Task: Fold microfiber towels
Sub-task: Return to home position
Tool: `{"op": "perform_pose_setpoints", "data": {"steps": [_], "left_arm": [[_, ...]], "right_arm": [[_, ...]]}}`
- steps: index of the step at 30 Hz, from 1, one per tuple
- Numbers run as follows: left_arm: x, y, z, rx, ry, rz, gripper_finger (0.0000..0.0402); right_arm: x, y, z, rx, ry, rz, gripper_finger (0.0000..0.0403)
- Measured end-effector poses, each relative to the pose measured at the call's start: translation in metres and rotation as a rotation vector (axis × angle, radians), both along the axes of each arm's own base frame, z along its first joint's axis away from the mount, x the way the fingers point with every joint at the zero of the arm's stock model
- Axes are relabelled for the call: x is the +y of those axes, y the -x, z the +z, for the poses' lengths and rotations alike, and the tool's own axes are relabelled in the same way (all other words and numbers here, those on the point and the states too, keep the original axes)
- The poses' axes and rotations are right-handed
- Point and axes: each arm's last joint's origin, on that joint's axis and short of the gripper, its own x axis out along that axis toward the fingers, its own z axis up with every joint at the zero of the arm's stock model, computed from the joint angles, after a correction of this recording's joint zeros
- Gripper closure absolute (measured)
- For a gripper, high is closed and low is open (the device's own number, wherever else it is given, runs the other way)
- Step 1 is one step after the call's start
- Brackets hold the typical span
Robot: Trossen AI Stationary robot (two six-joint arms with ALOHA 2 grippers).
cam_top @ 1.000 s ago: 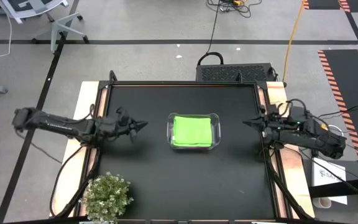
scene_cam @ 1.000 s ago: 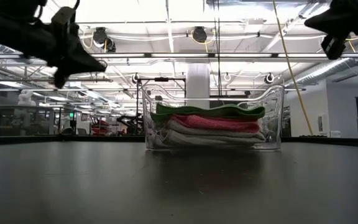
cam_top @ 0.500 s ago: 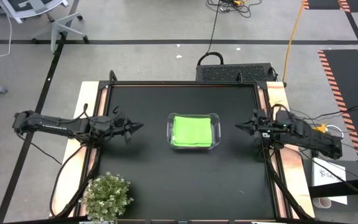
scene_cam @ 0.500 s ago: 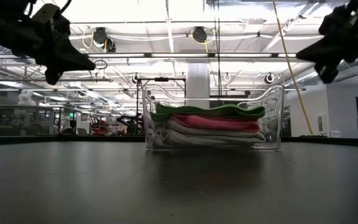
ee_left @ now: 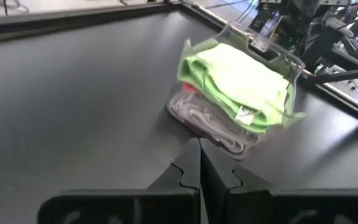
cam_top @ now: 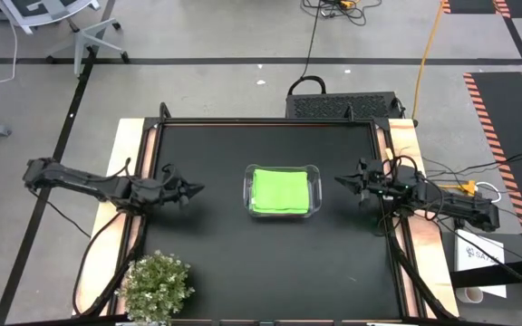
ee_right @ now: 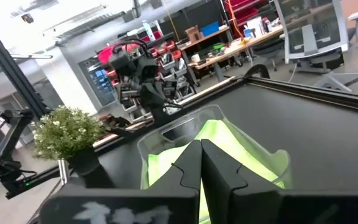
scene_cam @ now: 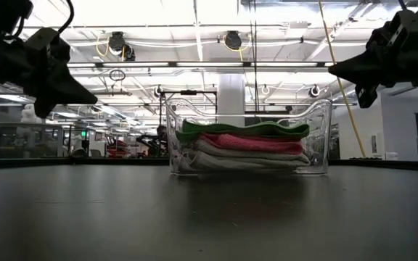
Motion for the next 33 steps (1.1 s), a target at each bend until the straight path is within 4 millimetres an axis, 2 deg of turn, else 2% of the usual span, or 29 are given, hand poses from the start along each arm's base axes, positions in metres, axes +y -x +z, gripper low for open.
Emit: {"op": "perform_pose_setpoints", "data": {"steps": [4, 11, 23, 27, 33], "left_arm": [[0.000, 0.001, -0.008, -0.018, 0.047, 0.016, 0.0392], [-0.002, 0.000, -0.009, -0.004, 0.037, -0.031, 0.0375], [-0.001, 0.001, -0.010, -0.011, 0.038, -0.032, 0.0399], [0.000, 0.008, -0.025, -0.120, 0.058, -0.033, 0.0390], [0.000, 0.012, -0.013, -0.268, 0.075, -0.056, 0.0368]], "right_arm": [[0.000, 0.000, 0.000, -0.004, -0.007, 0.005, 0.0403], [0.000, 0.000, 0.000, -0.004, -0.007, 0.006, 0.0403], [0.000, 0.000, 0.000, -0.003, -0.007, 0.008, 0.0403], [0.000, 0.000, 0.000, -0.011, -0.004, 0.009, 0.0403], [0.003, 0.000, 0.001, -0.012, -0.003, 0.041, 0.0403]]}}
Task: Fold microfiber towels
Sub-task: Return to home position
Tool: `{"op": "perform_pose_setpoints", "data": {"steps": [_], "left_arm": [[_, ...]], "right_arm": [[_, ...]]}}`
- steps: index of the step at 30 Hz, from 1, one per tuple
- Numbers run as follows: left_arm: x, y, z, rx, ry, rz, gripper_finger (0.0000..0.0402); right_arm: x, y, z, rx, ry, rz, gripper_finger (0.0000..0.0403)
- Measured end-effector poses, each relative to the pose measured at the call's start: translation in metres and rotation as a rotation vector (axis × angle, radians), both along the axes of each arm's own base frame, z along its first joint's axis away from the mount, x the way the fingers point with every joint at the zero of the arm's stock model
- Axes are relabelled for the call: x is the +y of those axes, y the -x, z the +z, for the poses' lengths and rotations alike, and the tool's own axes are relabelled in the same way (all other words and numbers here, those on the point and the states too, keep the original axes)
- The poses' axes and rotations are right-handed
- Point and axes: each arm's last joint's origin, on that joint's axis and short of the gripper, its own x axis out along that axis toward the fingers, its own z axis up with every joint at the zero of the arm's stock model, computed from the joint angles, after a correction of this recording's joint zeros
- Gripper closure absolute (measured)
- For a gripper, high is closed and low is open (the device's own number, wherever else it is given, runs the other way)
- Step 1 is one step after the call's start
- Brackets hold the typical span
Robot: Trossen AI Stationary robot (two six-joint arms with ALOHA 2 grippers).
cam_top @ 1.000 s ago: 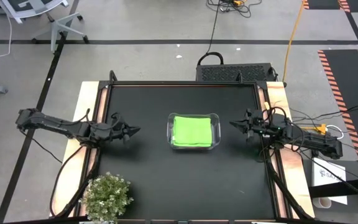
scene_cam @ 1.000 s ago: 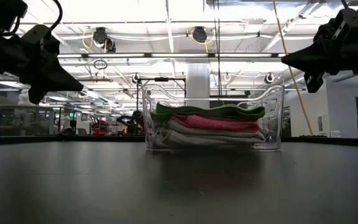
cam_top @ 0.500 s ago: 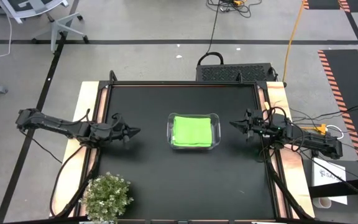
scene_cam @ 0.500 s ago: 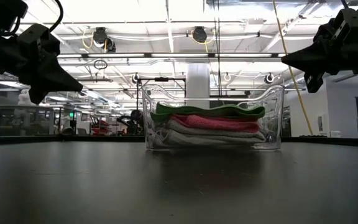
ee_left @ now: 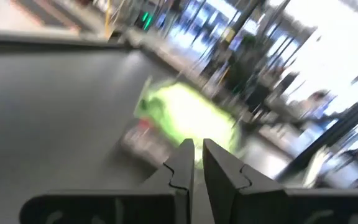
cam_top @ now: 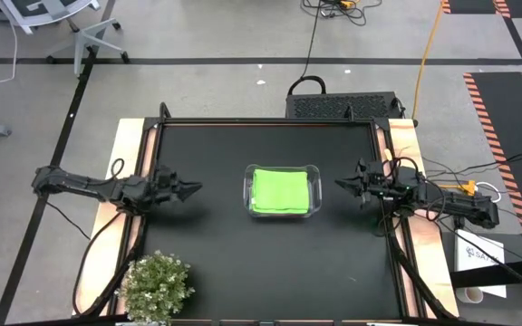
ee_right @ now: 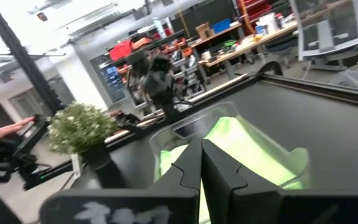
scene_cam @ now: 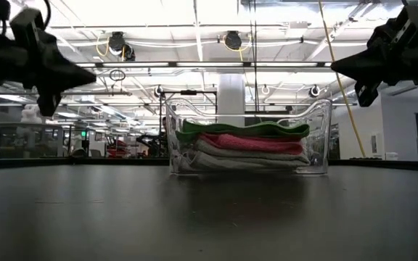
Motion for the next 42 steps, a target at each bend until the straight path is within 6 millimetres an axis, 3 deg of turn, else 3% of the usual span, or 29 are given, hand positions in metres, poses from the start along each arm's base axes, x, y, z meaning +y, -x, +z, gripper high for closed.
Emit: {"op": "perform_pose_setpoints", "data": {"steps": [12, 42], "left_arm": [[0.003, 0.016, 0.022, -0.258, 0.046, 0.005, 0.0366], [0.002, 0.012, 0.012, -0.144, 0.033, 0.006, 0.0366]], "right_arm": [[0.020, -0.001, 0.000, 0.000, 0.001, 0.211, 0.0403], [0.025, -0.002, -0.001, 0.004, 0.001, 0.262, 0.0403]]}}
